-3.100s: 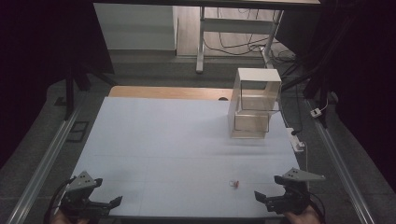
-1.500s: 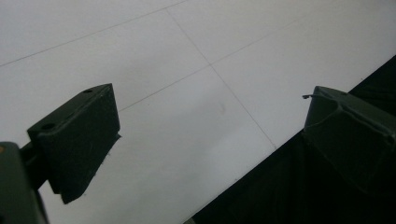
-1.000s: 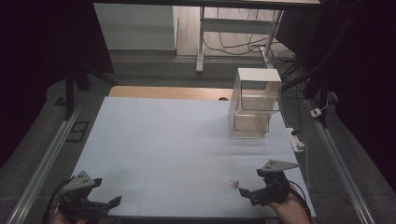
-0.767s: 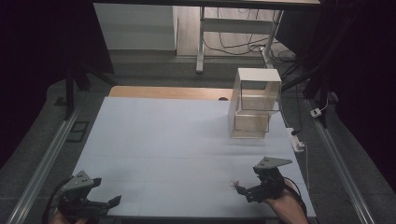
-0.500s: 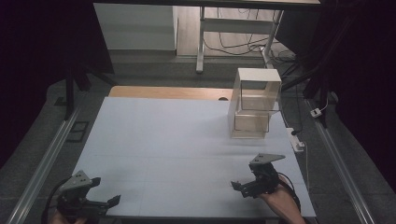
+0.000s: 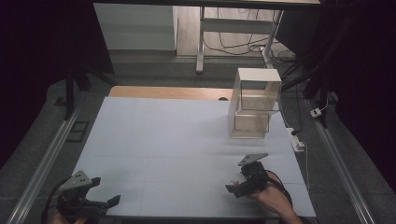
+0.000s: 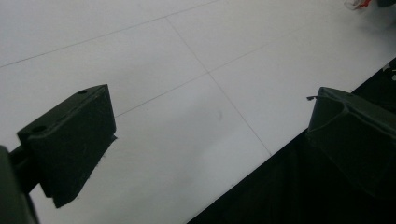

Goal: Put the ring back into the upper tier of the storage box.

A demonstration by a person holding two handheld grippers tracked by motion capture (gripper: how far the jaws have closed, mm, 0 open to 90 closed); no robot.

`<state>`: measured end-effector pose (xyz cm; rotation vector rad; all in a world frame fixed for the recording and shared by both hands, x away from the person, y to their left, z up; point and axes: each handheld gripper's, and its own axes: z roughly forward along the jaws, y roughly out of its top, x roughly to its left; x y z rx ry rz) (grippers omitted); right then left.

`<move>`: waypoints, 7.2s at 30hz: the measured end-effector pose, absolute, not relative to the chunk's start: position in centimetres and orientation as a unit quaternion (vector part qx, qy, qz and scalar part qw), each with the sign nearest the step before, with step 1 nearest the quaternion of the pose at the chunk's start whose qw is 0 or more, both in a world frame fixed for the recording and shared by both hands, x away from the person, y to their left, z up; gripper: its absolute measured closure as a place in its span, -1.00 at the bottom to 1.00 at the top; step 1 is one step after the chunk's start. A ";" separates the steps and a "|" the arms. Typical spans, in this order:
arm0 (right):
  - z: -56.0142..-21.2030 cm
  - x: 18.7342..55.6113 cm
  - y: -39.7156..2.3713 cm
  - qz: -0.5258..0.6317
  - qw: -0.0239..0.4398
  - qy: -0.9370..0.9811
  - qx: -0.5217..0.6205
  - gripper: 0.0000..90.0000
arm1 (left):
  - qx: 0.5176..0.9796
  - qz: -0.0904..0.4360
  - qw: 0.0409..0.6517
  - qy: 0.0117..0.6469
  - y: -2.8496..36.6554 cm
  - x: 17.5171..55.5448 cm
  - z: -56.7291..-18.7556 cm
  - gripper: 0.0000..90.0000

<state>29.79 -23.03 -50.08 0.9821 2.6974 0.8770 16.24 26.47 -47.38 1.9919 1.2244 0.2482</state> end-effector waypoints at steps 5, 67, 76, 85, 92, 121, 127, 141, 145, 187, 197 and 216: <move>-51.3 29.8 -22.5 0.256 0.061 0.911 0.317 -1.00 | 0.783 0.097 0.385 0.480 26.4 16.2 -47.4 -0.97; -43.3 30.0 -24.4 0.395 0.094 0.860 0.308 0.57 | 0.786 0.094 0.379 0.479 26.3 16.3 -47.4 -0.95; -41.6 30.6 -25.0 0.419 0.097 0.847 0.313 0.57 | 0.785 0.094 0.379 0.480 26.3 16.4 -47.5 -0.95; -40.1 31.4 -25.3 0.431 0.112 0.837 0.317 0.57 | 0.786 0.092 0.378 0.481 26.3 16.4 -47.5 -0.95; -39.3 32.3 -25.2 0.438 0.111 0.833 0.319 0.57 | 0.785 0.092 0.378 0.482 26.3 16.4 -47.5 -0.95; -34.9 36.1 -25.7 0.454 0.145 0.813 0.334 0.56 | 0.785 0.090 0.377 0.484 26.3 16.5 -47.5 -0.94; -33.8 37.1 -25.9 0.453 0.159 0.809 0.340 0.56 | 0.785 0.091 0.376 0.485 26.3 16.5 -47.5 -0.94; -31.8 40.5 -26.1 0.453 0.188 0.792 0.364 0.56 | 0.784 0.089 0.377 0.486 26.3 16.5 -47.5 -0.94; -31.5 41.7 -25.8 0.445 0.199 0.789 0.374 0.56 | 0.784 0.089 0.377 0.485 26.3 16.5 -47.5 -0.94; -33.7 49.2 -23.4 0.387 0.216 0.779 0.443 0.55 | 0.786 0.090 0.373 0.484 26.3 16.5 -47.5 -0.93; -34.0 49.9 -22.8 0.376 0.217 0.781 0.450 0.54 | 0.788 0.090 0.372 0.482 26.2 16.5 -47.6 -0.93; -33.9 49.8 -23.0 0.380 0.222 0.776 0.452 0.23 | 0.789 0.089 0.371 0.482 26.2 16.5 -47.5 -0.92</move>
